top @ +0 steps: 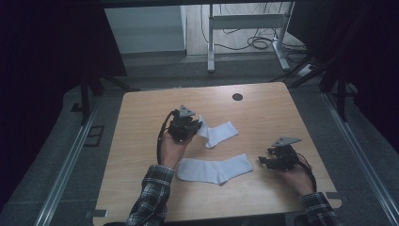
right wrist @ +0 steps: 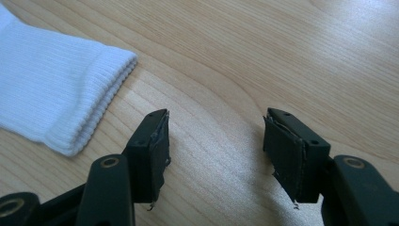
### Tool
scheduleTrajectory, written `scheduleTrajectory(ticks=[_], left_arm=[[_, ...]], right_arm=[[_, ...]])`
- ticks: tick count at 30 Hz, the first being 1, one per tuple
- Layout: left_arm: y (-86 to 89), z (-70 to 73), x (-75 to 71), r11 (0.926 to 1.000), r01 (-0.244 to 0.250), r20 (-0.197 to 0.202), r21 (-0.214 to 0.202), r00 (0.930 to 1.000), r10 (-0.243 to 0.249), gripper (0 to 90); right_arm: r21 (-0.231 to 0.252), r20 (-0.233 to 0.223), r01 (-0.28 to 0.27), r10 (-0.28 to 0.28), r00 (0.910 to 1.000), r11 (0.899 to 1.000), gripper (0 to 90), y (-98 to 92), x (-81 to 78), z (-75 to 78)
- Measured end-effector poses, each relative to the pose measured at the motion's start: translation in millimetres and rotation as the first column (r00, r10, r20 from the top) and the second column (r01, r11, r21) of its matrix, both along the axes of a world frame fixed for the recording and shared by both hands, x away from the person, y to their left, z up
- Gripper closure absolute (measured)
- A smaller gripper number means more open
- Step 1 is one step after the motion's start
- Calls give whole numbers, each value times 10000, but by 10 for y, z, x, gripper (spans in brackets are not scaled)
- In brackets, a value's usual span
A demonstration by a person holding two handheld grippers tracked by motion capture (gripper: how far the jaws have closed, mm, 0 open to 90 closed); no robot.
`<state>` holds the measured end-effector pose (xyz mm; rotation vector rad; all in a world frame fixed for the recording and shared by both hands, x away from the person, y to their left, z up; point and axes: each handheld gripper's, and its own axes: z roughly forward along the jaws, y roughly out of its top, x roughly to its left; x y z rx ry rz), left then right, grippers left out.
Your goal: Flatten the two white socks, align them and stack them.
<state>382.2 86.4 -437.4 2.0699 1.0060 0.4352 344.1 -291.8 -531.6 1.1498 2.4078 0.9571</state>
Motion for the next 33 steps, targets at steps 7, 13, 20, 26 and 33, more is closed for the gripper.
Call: scheduleTrajectory(ticks=[7, 13, 20, 26, 33], left_arm=[[251, -218, -59, 9972, -435, -269, 615, 9986, 452, 817], [468, -390, -101, 9901, -871, -433, 1097, 9948, 923, 817], [631, -635, -149, 9777, -1267, -690, 1677, 9878, 1398, 814], [675, -825, -166, 9706, -1475, -901, 1903, 9819, 1669, 680], [799, -760, -177, 9681, -2311, -422, 969, 9708, 2360, 592]], right_arm=[[122, -75, 128, -127, 9999, 9998, 409, 5, -2, 0], [138, -89, 139, -138, 9999, 9998, 395, 8, -4, -1], [0, -45, 135, -135, 9999, 9999, 378, 32, -14, -2], [-35, -27, 147, -147, 9999, 9999, 374, 37, -17, -3], [-57, -38, 163, -163, 9999, 9999, 374, 41, -14, -1]])
